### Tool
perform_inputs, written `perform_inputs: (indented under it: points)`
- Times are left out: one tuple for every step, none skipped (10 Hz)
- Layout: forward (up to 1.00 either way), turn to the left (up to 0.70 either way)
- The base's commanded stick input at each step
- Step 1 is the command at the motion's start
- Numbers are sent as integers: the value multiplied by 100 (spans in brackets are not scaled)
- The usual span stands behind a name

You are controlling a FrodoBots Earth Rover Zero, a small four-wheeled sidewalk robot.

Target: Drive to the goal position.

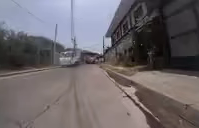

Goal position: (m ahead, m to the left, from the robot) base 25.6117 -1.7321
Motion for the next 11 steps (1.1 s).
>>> perform_inputs:
  points:
    - [100,0]
    - [100,0]
    - [100,0]
    - [100,0]
    - [100,0]
    - [100,0]
    - [100,0]
    - [100,0]
    - [100,0]
    - [100,0]
    - [100,0]
